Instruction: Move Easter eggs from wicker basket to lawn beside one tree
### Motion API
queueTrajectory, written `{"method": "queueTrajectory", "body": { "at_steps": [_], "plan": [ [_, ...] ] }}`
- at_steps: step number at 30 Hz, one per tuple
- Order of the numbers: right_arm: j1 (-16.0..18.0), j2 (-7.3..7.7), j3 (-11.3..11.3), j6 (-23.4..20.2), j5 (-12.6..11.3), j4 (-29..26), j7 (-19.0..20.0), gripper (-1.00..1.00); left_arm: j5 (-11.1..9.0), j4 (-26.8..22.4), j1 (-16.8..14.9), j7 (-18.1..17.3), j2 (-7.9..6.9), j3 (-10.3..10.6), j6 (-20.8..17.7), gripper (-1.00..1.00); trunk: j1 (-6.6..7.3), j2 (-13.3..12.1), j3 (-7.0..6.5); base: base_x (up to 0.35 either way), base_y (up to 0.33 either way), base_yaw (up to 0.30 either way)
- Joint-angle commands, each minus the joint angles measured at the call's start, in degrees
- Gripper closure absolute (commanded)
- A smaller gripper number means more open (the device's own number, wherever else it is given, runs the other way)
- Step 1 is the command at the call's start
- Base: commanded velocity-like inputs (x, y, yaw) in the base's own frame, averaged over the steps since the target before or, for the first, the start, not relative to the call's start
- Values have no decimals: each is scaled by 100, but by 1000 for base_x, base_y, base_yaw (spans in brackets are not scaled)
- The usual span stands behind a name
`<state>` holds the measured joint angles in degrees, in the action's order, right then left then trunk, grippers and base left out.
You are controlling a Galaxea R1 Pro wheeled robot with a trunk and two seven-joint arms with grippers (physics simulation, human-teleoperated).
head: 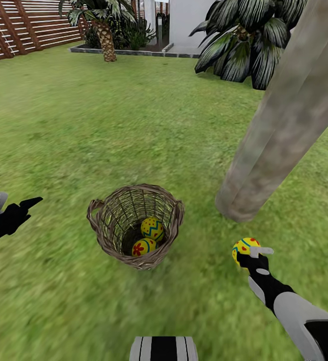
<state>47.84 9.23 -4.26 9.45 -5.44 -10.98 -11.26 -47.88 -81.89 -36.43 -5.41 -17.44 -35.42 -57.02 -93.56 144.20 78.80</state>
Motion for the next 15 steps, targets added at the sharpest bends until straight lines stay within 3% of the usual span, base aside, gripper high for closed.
{"method": "queueTrajectory", "body": {
  "at_steps": [1, 3, 4, 15],
  "plan": [
    [13, 6, -42, -12, -61, -29, -17, 100, 51, 2, -5, -57, 3, -10, -29, -100, 1, 1, 4, 0, 0, 0],
    [23, 8, -40, -76, -62, -93, -16, 100, 50, 0, -5, -57, 4, -9, -29, -100, 1, 1, 4, 0, 0, 0],
    [28, 8, -40, -361, -63, -177, -16, 100, 50, -2, -5, -57, 4, -9, -31, -100, -2, 3, 26, 0, 0, 0],
    [41, 9, -40, -365, -39, -191, -8, 100, 59, 4, -5, -57, 4, -4, -38, -100, -30, 18, 270, 0, 0, 0]
  ]
}}
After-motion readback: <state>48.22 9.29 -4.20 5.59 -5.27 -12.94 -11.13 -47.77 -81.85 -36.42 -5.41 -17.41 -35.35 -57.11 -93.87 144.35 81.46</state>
